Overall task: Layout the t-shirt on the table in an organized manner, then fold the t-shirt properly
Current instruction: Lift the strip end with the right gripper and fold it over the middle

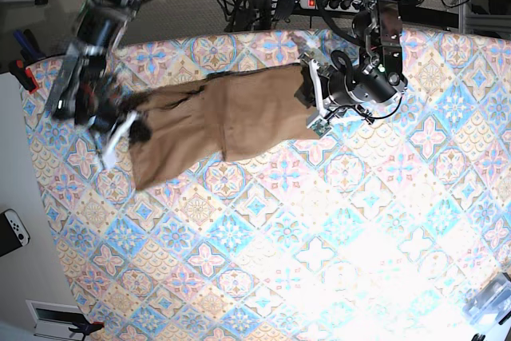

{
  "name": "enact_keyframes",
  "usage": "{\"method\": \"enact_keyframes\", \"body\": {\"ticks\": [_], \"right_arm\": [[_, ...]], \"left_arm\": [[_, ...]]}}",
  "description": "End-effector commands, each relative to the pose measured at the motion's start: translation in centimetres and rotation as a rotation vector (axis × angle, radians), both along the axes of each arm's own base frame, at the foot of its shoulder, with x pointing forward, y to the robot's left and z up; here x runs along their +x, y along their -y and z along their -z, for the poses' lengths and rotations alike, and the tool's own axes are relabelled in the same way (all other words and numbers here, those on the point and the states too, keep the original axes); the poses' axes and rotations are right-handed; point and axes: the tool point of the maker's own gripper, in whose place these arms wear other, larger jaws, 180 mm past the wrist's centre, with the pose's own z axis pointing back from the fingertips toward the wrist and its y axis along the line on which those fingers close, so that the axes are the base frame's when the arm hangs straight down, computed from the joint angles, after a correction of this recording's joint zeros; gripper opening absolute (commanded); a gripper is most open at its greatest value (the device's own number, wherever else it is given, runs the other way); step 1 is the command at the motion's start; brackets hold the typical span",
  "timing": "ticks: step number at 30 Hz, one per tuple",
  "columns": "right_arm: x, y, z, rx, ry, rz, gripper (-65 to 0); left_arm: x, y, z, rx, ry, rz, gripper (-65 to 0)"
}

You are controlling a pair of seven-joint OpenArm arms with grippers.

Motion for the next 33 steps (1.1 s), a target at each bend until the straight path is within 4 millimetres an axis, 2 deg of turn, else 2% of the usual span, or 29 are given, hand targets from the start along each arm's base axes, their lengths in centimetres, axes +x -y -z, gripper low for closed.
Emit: {"method": "enact_keyframes", "body": {"ticks": [1, 3, 5, 9, 12, 15, 17, 21, 26, 30, 33], "right_arm": [[0.6, 2.5, -1.1, -0.073, 0.001, 0.008, -65.0], [0.6, 3.3, -1.2, -0.125, -0.030, -0.003, -65.0], [1.4, 3.9, -2.4, -0.182, -0.015, -0.013, -65.0], [2.4, 4.8, -6.7, -0.304, 0.065, -0.035, -65.0], [3.7, 5.0, -11.0, -0.388, 0.191, -0.034, -65.0], [4.2, 4.8, -14.2, -0.449, 0.287, -0.036, -65.0], [4.6, 3.7, -15.5, -0.479, 0.329, -0.073, -65.0], [4.9, -0.1, -15.3, -0.467, 0.353, -0.168, -65.0], [2.4, -2.9, -11.6, -0.396, 0.275, -0.210, -65.0], [1.0, -3.6, -10.2, -0.375, 0.237, -0.219, -65.0], [1.1, -3.6, -11.1, -0.393, 0.267, -0.219, -65.0]], "left_arm": [[0.7, 0.5, -1.0, -0.024, 0.038, 0.003, -65.0], [0.6, 0.5, -1.0, -0.025, 0.037, 0.004, -65.0], [0.6, 0.6, -1.0, -0.027, 0.037, 0.005, -65.0], [0.6, 0.5, -0.9, -0.021, 0.035, 0.005, -65.0], [0.7, 0.5, -0.8, -0.020, 0.032, 0.005, -65.0], [0.7, 0.5, -0.8, -0.020, 0.032, 0.005, -65.0], [0.7, 0.5, -0.8, -0.020, 0.032, 0.005, -65.0], [0.7, 0.5, -0.8, -0.020, 0.032, 0.005, -65.0], [0.5, 0.5, -0.7, -0.020, 0.029, 0.005, -65.0], [0.5, 0.5, -0.7, -0.020, 0.027, 0.005, -65.0], [0.5, 0.4, -0.7, -0.019, 0.027, 0.005, -65.0]]}}
